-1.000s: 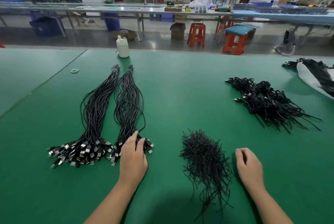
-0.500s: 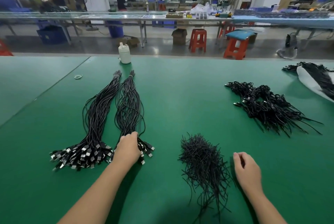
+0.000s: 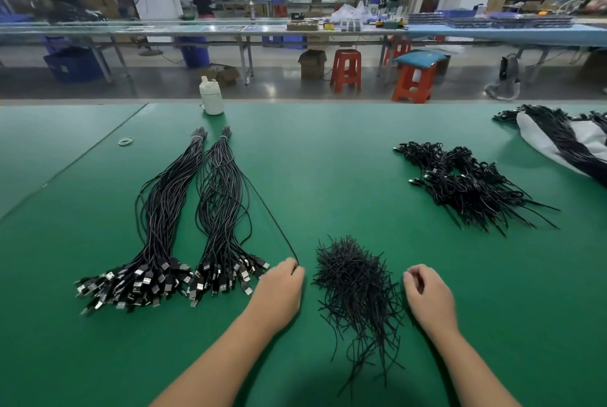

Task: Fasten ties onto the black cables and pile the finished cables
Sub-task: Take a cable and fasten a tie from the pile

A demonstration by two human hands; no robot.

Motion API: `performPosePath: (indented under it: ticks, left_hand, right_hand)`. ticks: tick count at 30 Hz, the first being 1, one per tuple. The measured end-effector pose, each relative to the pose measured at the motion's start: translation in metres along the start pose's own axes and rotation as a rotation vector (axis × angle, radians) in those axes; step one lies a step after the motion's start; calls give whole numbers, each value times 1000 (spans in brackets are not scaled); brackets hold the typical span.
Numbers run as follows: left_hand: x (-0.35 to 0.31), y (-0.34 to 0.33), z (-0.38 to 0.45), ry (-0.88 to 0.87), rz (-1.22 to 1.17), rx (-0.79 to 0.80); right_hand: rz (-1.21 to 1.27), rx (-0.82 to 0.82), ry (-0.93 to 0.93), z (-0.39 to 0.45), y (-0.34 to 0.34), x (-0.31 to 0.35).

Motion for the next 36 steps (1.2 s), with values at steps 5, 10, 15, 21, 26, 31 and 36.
performPosePath:
  ticks: [5, 10, 15, 21, 26, 31, 36]
  left_hand:
    - [-40, 6, -12, -198, -16, -96]
    - [-87, 48, -11, -397, -124, -119]
    - [-67, 102, 16, 58, -908, -266]
    - [-37, 102, 18, 322, -1522, -299]
    - [-54, 88, 8, 196, -1411, -1]
    - [-59, 90, 6, 129, -1272, 113]
    - [-49, 106, 9, 79, -1287, -138]
  right_hand:
    - [16, 47, -20, 1, 0, 0]
    - [264, 108, 16, 2, 15, 43]
    - [634, 456, 166, -31, 2, 153]
    - [792, 534, 231, -52, -5, 188]
    - [865, 582, 210, -61, -7, 197]
    - [844, 636, 204, -70, -10, 195]
    - [877, 762, 147, -89, -27, 191]
Point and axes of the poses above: each hand's wrist, its own z-axis towards the middle knuckle, its own y-axis out of the back of the hand, x = y × z, the point moved 8 cm from there along z, towards the middle knuckle, and after that the axes turned 3 degrees about -y, right-handed, at the moved point
